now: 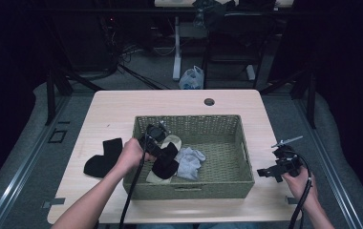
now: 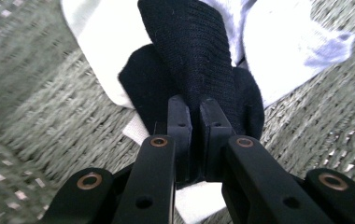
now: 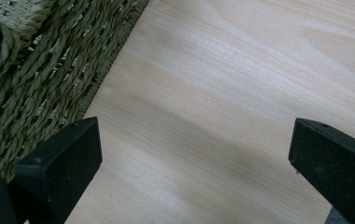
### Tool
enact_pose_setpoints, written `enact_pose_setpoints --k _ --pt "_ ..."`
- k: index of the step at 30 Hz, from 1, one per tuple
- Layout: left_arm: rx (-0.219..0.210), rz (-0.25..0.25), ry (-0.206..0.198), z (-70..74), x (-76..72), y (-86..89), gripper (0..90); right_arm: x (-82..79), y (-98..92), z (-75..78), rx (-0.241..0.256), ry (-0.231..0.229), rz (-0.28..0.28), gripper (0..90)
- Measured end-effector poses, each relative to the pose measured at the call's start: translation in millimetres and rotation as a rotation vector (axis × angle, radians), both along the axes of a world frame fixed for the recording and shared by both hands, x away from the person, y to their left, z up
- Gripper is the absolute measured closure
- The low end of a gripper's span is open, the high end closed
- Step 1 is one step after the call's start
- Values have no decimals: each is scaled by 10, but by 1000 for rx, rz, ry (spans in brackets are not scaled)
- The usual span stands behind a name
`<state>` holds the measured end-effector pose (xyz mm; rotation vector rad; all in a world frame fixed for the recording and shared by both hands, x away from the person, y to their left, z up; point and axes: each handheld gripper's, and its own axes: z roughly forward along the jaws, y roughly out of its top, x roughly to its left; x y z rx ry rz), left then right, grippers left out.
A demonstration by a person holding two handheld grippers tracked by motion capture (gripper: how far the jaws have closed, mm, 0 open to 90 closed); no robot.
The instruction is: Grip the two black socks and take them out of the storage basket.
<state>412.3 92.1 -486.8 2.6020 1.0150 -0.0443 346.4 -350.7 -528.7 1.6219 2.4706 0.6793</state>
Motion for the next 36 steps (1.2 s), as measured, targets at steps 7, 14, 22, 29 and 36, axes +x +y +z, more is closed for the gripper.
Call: enact_pose_setpoints --k 7,14,22,29,36 --pt "-46 1 -49 324 -10 99 856 -1 5 1 1 5 -2 19" --pt "-62 -12 -95 631 -5 124 856 -2 2 9 -4 8 5 19" --pt "-62 -26 -130 865 16 118 855 -1 4 -2 3 -1 -4 19" --pt "-65 -23 -156 1033 49 129 854 -6 -6 32 -10 -5 4 19" --pt "-67 -14 -171 1153 108 151 854 -5 -13 21 -2 -14 -3 19"
